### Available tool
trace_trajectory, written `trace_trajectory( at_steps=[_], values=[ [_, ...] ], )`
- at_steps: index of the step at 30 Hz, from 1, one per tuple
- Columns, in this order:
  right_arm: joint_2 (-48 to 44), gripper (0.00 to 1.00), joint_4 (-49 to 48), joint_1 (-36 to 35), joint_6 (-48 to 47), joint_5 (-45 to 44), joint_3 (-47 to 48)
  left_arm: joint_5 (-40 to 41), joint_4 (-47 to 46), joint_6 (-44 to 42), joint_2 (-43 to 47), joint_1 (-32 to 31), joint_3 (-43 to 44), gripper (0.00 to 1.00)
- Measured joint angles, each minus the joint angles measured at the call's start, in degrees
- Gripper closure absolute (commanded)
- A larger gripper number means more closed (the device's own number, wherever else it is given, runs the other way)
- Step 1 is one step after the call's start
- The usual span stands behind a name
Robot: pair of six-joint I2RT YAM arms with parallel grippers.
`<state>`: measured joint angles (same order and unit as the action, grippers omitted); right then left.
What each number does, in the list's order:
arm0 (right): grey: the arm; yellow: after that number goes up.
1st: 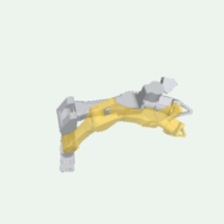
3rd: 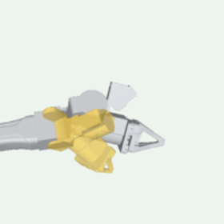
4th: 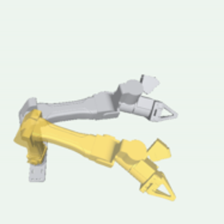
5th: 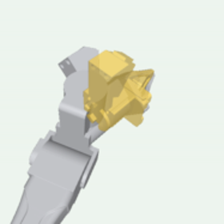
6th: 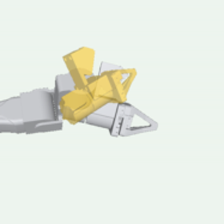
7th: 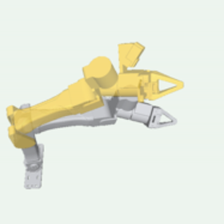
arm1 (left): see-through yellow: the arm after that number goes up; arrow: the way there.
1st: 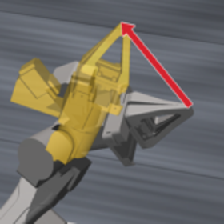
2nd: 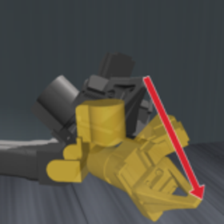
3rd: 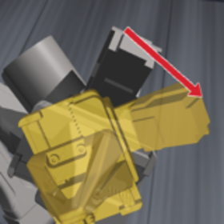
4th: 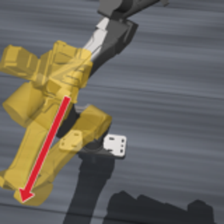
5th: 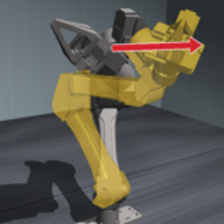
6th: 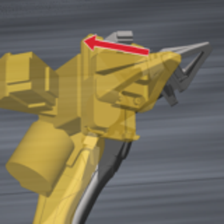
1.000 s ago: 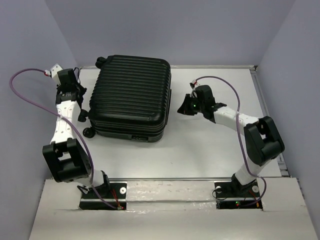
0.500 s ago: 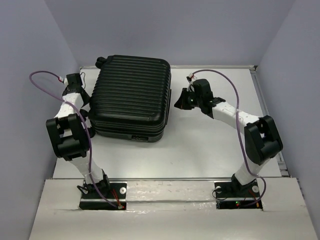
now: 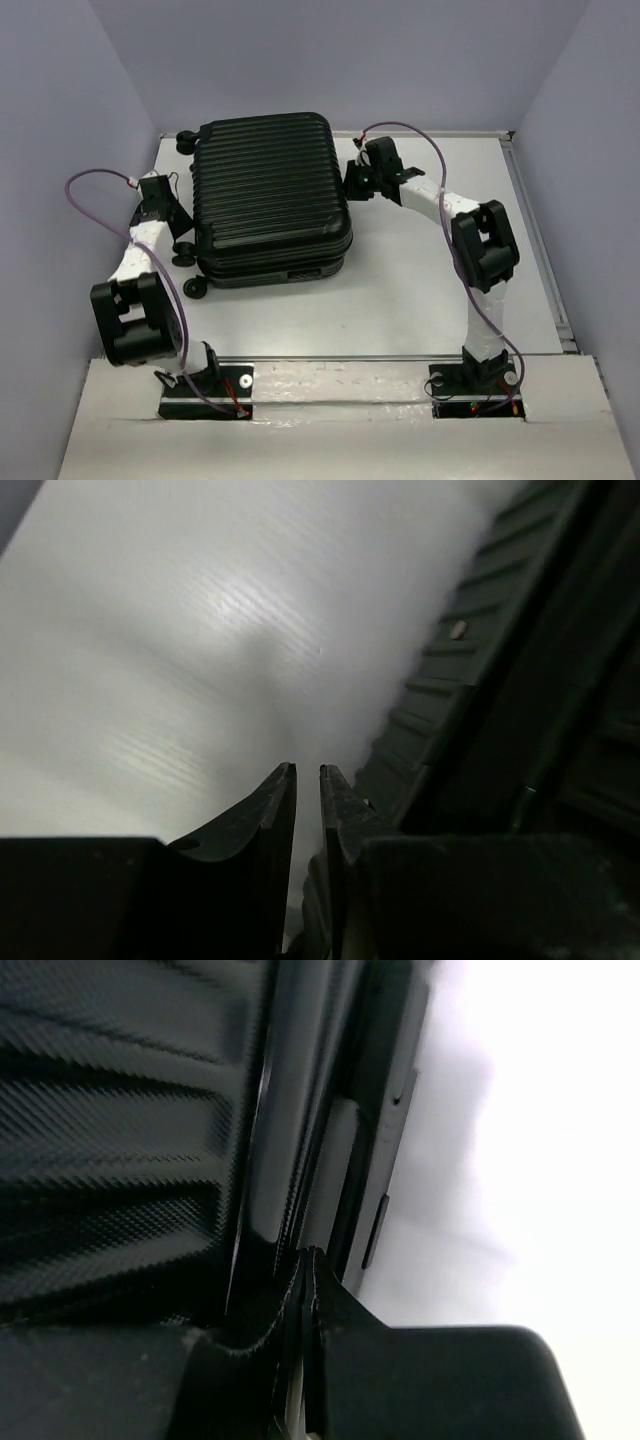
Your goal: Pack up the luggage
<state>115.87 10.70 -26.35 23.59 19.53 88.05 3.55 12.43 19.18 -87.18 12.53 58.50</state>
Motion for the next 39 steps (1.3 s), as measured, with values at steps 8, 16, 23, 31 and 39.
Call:
trace_trajectory(
  at_steps=[8,16,23,31,39],
  values=[
    [15.0,0.57,5.4,1.6,-2.9,3.8,24.0,-5.0,0.6,1.2,19.0,-1.9,-15.8,0.71],
    [21.4,0.17,11.4,4.8,-3.7,1.8,39.6,-4.2,11.1,5.0,30.4,-13.4,-18.8,0.7],
    [13.2,0.06,14.4,9.2,-4.4,3.6,34.7,-11.7,10.0,6.9,37.2,-16.0,-18.8,0.66],
    [-6.4,0.67,12.5,10.9,-6.6,3.2,15.4,-16.2,10.1,4.5,47.8,-16.6,-12.9,0.22],
    [-29.8,0.89,7.1,10.6,-4.3,-3.0,-13.2,-28.8,14.1,-0.7,52.9,-18.9,-13.4,0.02]
  ],
)
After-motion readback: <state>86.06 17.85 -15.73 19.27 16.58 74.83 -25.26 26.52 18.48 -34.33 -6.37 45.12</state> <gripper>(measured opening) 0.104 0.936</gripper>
